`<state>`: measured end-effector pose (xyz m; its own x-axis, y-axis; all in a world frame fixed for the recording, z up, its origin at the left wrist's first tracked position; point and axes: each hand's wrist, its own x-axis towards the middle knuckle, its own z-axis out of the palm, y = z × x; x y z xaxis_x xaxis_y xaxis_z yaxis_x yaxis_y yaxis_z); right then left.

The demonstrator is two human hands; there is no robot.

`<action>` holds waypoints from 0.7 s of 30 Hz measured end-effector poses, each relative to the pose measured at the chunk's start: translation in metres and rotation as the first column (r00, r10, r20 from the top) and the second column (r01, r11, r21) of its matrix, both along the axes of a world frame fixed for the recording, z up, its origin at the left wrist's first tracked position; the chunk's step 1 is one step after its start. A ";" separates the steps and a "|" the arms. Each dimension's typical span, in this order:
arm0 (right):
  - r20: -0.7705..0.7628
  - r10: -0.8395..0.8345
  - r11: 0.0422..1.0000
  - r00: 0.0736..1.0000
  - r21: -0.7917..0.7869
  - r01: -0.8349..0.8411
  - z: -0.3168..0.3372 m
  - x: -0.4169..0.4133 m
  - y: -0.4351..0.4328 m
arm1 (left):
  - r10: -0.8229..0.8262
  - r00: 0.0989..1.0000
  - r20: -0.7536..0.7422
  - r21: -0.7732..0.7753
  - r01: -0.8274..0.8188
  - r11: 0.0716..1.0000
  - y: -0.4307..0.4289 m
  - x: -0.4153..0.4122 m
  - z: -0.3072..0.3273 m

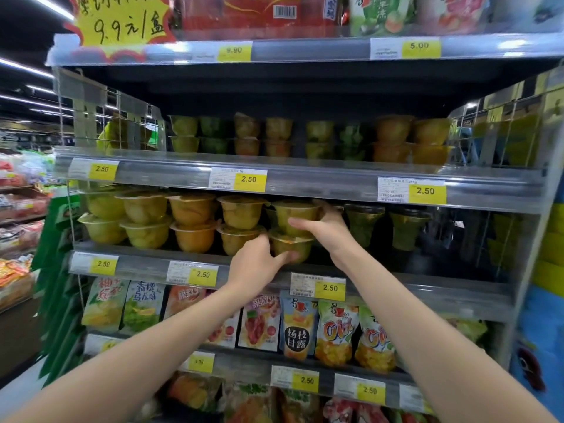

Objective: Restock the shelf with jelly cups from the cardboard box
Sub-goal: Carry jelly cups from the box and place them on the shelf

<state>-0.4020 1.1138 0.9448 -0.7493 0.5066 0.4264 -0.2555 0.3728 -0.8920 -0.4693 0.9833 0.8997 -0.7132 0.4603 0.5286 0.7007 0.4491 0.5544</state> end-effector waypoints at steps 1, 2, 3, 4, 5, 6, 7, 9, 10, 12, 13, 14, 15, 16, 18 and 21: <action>-0.006 0.002 1.000 1.000 0.000 -0.002 0.000 -0.001 0.000 | 0.000 1.000 -0.002 -0.002 0.000 1.000 0.000 0.000 0.000; -0.012 0.005 1.000 1.000 0.000 -0.005 0.000 -0.001 -0.001 | 0.002 1.000 -0.004 -0.007 -0.002 1.000 0.000 -0.001 0.000; -0.016 0.004 1.000 1.000 -0.003 -0.004 -0.001 -0.002 -0.002 | 0.006 1.000 -0.005 -0.012 -0.006 1.000 0.000 -0.001 -0.001; -0.018 0.004 1.000 1.000 -0.007 -0.004 -0.001 -0.003 -0.002 | 0.010 1.000 -0.010 -0.018 -0.010 1.000 0.000 -0.001 0.000; -0.019 0.000 1.000 1.000 -0.007 0.000 -0.001 -0.004 -0.003 | 0.013 1.000 -0.013 -0.022 -0.013 1.000 0.000 -0.001 0.000; -0.021 -0.001 1.000 1.000 -0.006 0.001 -0.002 -0.004 -0.004 | 0.013 1.000 -0.017 -0.023 -0.013 1.000 0.000 -0.001 0.000; -0.022 -0.005 1.000 1.000 -0.005 0.005 -0.002 -0.005 -0.004 | 0.011 1.000 -0.020 -0.022 -0.011 1.000 0.000 -0.002 0.000; -0.021 -0.018 1.000 1.000 0.006 0.018 -0.002 -0.005 -0.005 | 0.002 1.000 -0.021 -0.019 -0.002 1.000 0.000 -0.003 -0.001; -0.020 -0.021 1.000 1.000 0.013 0.021 -0.002 -0.006 -0.005 | -0.002 1.000 -0.024 -0.018 0.002 1.000 -0.001 -0.003 -0.001; -0.013 -0.022 1.000 1.000 0.021 0.022 -0.003 -0.006 -0.004 | -0.006 0.999 -0.033 -0.022 0.005 1.000 -0.001 -0.003 -0.002; -0.009 -0.023 0.999 1.000 0.023 0.024 -0.003 -0.007 -0.004 | -0.007 0.999 -0.036 -0.022 0.006 1.000 -0.001 -0.003 -0.002; -0.008 -0.025 0.999 1.000 0.025 0.026 -0.003 -0.007 -0.004 | -0.007 0.999 -0.039 -0.021 0.006 1.000 -0.001 -0.003 -0.002; -0.006 -0.030 0.999 1.000 0.030 0.031 -0.004 -0.007 -0.004 | -0.008 0.999 -0.039 -0.021 0.007 1.000 -0.001 -0.003 -0.001; -0.005 -0.034 0.999 0.999 0.037 0.034 -0.004 -0.007 -0.005 | -0.009 0.999 -0.038 -0.022 0.008 1.000 -0.001 -0.003 -0.001; -0.005 -0.041 0.998 0.999 0.052 0.042 -0.004 -0.007 -0.007 | -0.017 0.999 -0.031 -0.023 0.016 1.000 -0.001 -0.004 -0.001; -0.011 -0.071 0.993 0.997 0.089 0.072 -0.005 -0.009 -0.010 | -0.033 0.999 -0.014 -0.018 0.033 0.999 -0.002 -0.002 0.000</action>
<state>-0.4109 1.1038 0.9397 -0.7091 0.5182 0.4783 -0.2325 0.4686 -0.8523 -0.4716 0.9810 0.9002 -0.6898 0.4932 0.5301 0.7233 0.4355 0.5359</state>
